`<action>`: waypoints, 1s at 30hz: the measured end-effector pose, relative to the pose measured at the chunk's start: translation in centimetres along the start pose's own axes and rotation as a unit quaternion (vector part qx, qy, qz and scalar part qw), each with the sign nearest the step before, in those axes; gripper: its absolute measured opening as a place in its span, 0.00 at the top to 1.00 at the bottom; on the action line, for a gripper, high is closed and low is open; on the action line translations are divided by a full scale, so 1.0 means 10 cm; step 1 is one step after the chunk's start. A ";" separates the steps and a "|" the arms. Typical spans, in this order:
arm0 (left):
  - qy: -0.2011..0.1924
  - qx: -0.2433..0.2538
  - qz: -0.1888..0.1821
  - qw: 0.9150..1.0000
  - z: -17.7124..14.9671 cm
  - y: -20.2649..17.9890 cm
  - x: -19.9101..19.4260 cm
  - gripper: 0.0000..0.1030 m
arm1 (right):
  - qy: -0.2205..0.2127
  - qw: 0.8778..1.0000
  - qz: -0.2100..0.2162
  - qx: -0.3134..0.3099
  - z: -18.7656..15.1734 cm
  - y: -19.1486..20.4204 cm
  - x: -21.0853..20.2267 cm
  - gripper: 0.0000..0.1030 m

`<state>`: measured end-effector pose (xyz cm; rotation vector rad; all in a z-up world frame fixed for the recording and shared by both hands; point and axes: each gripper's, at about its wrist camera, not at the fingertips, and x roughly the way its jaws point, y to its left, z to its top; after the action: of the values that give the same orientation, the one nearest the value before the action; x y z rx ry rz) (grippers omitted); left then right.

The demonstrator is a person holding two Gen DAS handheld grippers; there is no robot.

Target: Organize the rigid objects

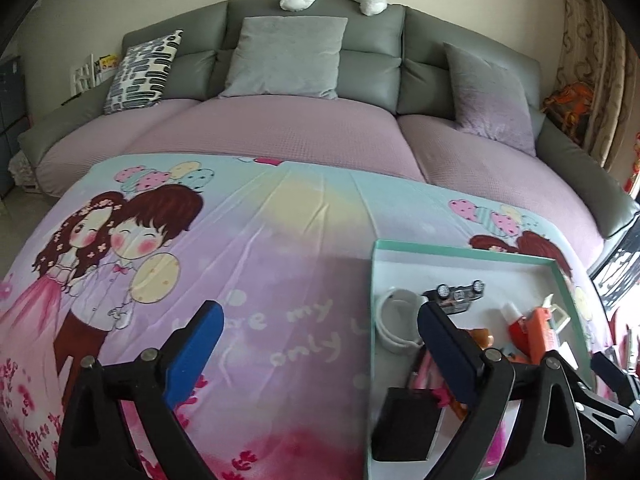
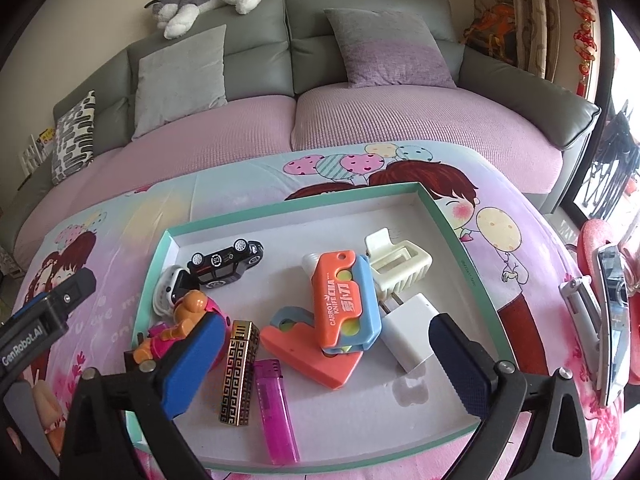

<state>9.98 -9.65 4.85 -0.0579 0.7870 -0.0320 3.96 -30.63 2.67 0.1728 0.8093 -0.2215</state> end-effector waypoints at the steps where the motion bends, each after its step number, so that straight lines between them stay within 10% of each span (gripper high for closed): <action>1: 0.001 0.000 0.002 1.000 0.00 0.01 0.01 0.05 | 0.001 1.000 0.000 -0.001 0.00 0.00 0.01 0.00; 30: 0.036 0.049 -0.017 0.998 -0.29 0.33 -0.46 0.05 | 0.002 0.999 0.015 -0.031 -0.32 0.18 -0.51 0.00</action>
<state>4.64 -6.25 5.86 0.0235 0.8553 -0.1052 -1.20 -27.43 4.31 0.1282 0.8164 -0.1671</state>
